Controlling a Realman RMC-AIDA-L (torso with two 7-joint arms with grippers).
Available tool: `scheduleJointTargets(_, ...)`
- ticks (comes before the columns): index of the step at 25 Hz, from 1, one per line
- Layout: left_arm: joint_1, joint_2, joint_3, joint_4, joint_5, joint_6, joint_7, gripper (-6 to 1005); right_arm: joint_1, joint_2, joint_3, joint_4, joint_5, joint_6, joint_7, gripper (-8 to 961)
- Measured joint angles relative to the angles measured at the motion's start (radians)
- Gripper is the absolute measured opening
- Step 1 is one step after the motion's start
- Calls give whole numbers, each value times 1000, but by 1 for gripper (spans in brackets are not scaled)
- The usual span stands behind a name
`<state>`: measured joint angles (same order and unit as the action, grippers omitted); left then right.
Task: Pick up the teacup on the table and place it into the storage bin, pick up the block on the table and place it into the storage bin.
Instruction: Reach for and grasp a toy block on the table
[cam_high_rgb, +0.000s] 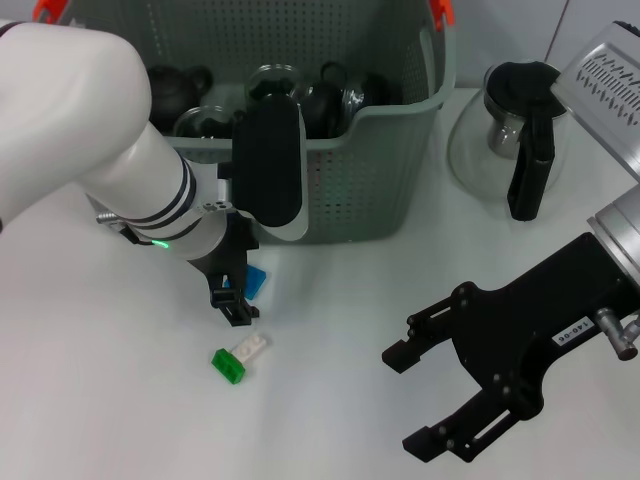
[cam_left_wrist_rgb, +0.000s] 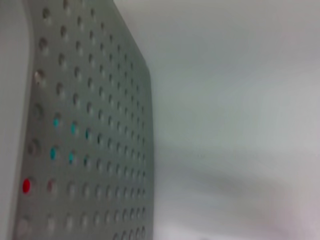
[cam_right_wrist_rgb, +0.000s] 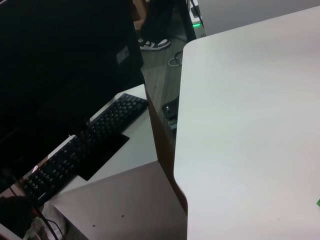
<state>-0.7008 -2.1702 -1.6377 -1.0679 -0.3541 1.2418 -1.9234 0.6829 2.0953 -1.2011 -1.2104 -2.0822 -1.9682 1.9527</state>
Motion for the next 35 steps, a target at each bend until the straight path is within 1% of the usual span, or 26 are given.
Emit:
scheduleJointTargets(16, -28, 0, -1, 35, 18, 16, -8, 904, 0, 0, 0, 0, -1, 9, -3, 881)
scheduleJointTargets(26, -34, -2, -1, 41, 19, 22, -10, 905, 0, 0, 0, 9, -4, 16, -6, 881)
scheduleJointTargets(30, -34, -2, -1, 27, 17, 34, -17, 905, 0, 0, 0, 10, -4, 17, -9, 881)
scheduleJointTargets(35, -26, -2, -9, -25, 15, 64, -24, 905, -1, -1, 0, 11, -1, 17, -9, 881)
